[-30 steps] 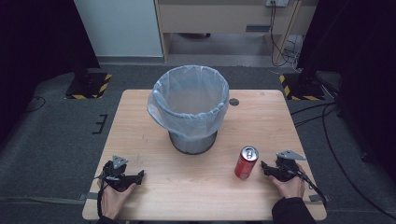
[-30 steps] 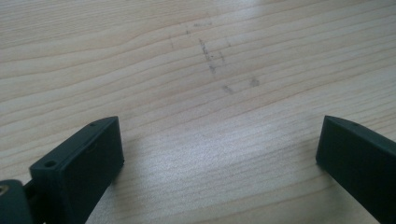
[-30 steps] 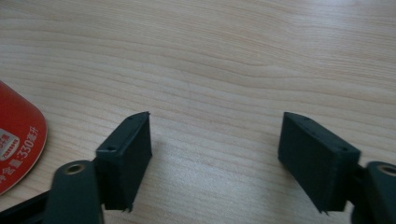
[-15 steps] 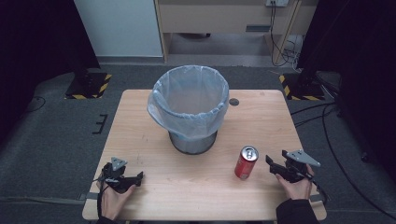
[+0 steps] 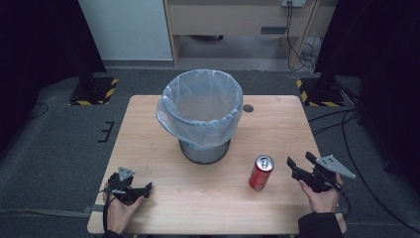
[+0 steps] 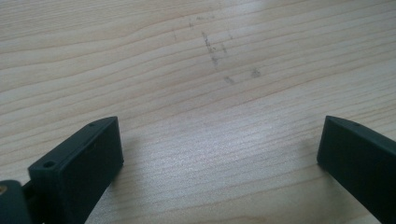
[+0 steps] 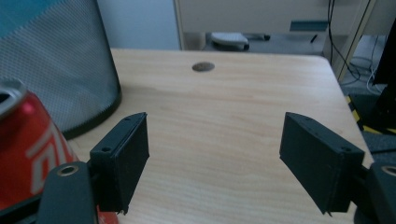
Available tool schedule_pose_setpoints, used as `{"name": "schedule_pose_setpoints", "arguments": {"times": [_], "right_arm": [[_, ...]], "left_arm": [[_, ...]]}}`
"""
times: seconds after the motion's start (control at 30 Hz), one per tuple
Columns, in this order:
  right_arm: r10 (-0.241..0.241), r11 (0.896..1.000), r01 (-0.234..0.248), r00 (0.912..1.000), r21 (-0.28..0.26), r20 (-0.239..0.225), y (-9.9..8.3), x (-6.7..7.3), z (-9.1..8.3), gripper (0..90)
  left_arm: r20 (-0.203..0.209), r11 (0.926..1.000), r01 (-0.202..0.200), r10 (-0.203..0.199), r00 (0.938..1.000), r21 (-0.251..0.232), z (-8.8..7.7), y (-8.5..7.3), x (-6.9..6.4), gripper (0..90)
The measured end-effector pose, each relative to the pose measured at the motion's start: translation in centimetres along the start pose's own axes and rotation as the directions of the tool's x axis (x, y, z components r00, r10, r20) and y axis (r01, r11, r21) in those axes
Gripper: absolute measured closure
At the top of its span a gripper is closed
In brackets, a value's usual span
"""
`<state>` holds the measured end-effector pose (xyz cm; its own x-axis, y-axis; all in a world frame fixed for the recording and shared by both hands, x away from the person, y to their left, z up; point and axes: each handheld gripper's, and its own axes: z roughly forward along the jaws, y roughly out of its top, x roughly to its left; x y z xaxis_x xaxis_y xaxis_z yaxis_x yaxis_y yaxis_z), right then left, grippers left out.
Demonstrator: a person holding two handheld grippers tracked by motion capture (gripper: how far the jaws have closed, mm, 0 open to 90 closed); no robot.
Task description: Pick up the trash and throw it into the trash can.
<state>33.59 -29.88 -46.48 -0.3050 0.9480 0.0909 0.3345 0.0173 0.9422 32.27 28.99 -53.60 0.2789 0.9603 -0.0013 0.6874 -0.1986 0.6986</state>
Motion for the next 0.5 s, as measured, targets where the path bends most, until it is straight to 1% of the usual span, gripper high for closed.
{"name": "schedule_pose_setpoints", "arguments": {"times": [0.03,0.07,0.1,0.37,0.4,0.43,0.5], "right_arm": [[0.004,1.000,-0.004,1.0000,-0.018,-0.003,0.6,0.2,-0.4,23.5],[0.004,1.000,-0.004,1.0000,-0.018,-0.003,0.6,0.2,-0.4,23.5],[0.005,0.999,-0.006,0.9999,-0.037,-0.010,1.0,0.4,-0.7,23.2],[0.001,0.995,-0.004,0.9994,-0.096,-0.033,2.8,1.3,-2.0,22.1],[0.001,0.995,-0.004,0.9994,-0.096,-0.033,2.8,1.3,-2.0,22.1],[-0.001,0.994,-0.003,0.9991,-0.113,-0.043,3.2,1.6,-2.3,21.4],[-0.001,0.992,-0.006,0.9985,-0.125,-0.055,3.6,2.0,-2.6,20.8]], "left_arm": [[0.000,1.0000,0.000,0.000,1.0000,0.000,0.0,0.0,0.0,0.0],[0.000,1.0000,0.000,0.000,1.0000,0.000,0.0,0.0,0.0,0.0],[0.000,1.0000,0.000,0.000,1.0000,0.000,0.0,0.0,0.0,0.0],[-0.001,1.0000,-0.001,0.001,1.0000,0.000,0.0,0.0,0.0,0.0],[-0.001,1.0000,-0.001,0.001,1.0000,0.000,0.0,0.0,0.0,0.0],[-0.001,1.0000,0.000,0.000,1.0000,0.000,0.0,0.0,0.0,0.0],[-0.001,1.0000,-0.001,0.001,1.0000,0.000,0.0,0.0,0.0,0.0]]}}
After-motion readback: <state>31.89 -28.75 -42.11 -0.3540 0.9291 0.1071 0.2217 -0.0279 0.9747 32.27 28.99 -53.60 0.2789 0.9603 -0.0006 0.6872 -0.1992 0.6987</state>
